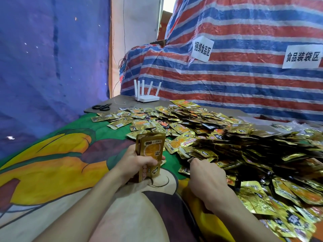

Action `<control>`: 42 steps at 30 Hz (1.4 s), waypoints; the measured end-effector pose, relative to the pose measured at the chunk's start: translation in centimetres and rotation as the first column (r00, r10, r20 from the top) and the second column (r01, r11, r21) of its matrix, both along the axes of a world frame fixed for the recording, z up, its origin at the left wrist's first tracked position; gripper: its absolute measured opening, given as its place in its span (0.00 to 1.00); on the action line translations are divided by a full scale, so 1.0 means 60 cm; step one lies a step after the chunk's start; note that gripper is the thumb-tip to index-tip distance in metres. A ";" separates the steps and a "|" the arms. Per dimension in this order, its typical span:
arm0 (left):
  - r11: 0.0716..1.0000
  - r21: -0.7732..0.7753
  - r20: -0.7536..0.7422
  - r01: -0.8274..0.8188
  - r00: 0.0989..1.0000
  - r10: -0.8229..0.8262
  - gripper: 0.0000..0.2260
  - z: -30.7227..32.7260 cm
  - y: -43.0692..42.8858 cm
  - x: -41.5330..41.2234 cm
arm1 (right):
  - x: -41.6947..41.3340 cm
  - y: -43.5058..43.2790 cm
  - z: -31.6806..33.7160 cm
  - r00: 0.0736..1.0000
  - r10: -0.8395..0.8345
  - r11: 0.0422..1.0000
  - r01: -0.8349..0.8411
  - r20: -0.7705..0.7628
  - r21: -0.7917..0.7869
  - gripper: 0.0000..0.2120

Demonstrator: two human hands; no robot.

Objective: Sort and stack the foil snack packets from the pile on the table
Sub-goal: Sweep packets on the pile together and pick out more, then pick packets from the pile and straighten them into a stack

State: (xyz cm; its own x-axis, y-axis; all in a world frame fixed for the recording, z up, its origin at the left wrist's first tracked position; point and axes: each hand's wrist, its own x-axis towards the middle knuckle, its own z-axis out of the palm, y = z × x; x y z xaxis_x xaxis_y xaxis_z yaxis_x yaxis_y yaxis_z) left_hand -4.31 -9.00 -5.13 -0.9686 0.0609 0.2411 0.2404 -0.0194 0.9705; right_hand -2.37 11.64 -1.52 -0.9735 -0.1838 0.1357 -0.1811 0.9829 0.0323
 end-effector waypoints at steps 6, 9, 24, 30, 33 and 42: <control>0.999 0.035 0.015 -0.001 1.000 0.000 0.16 0.002 0.001 0.003 | -0.004 0.003 -0.003 0.998 -0.023 1.000 0.022 -0.053 -0.022 0.09; 1.000 0.031 0.036 0.001 0.999 -0.002 0.17 0.003 0.001 0.002 | -0.001 -0.004 -0.005 0.998 -0.013 1.000 0.014 -0.054 0.022 0.11; 0.945 0.326 0.119 0.035 0.990 -0.078 0.19 0.017 0.013 0.008 | -0.020 -0.014 -0.025 0.886 0.444 0.385 -0.323 -0.133 -0.865 0.08; 0.973 0.217 0.083 0.080 0.992 -0.100 0.20 0.016 0.029 0.014 | -0.019 -0.017 -0.027 0.871 0.468 0.214 -0.274 -0.148 -0.937 0.08; 0.972 0.211 0.109 0.102 0.986 -0.127 0.20 0.016 0.035 0.017 | -0.018 -0.018 -0.028 0.876 0.461 0.273 -0.289 -0.139 -0.917 0.08; 0.694 0.614 0.061 0.377 0.853 -0.518 0.19 0.027 0.014 0.021 | -0.028 -0.001 -0.009 0.619 0.783 -0.130 0.248 0.054 -0.960 0.04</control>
